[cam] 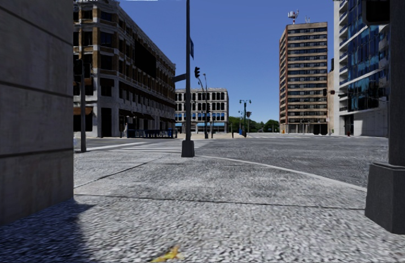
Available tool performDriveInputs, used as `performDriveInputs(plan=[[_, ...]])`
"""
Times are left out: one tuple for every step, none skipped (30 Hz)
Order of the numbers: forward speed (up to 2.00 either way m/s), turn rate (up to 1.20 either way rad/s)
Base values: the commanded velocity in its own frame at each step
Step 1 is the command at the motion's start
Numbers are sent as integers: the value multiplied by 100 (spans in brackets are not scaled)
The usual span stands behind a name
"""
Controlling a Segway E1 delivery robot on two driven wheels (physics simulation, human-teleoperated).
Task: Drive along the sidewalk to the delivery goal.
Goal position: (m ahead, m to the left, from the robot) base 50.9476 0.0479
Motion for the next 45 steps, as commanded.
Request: performDriveInputs(plan=[[200, 39], [200, 39], [200, 39], [200, 39], [200, 39], [200, 39], [200, 39], [200, 39], [200, 39], [200, 39], [200, 39], [200, 39], [200, 39], [200, 39], [200, 39], [200, 39], [200, 39], [200, 39], [200, 39], [200, 39], [200, 39], [200, 39], [200, 39], [200, 39], [200, 39], [200, 39], [200, 39], [200, 39], [200, 39], [200, 39], [200, 39], [200, 39], [200, 39], [200, 39], [200, 39], [200, 39], [200, 39], [200, 39], [200, 39], [200, 39], [200, 38], [200, 24], [200, 11], [200, 11], [200, 0]])
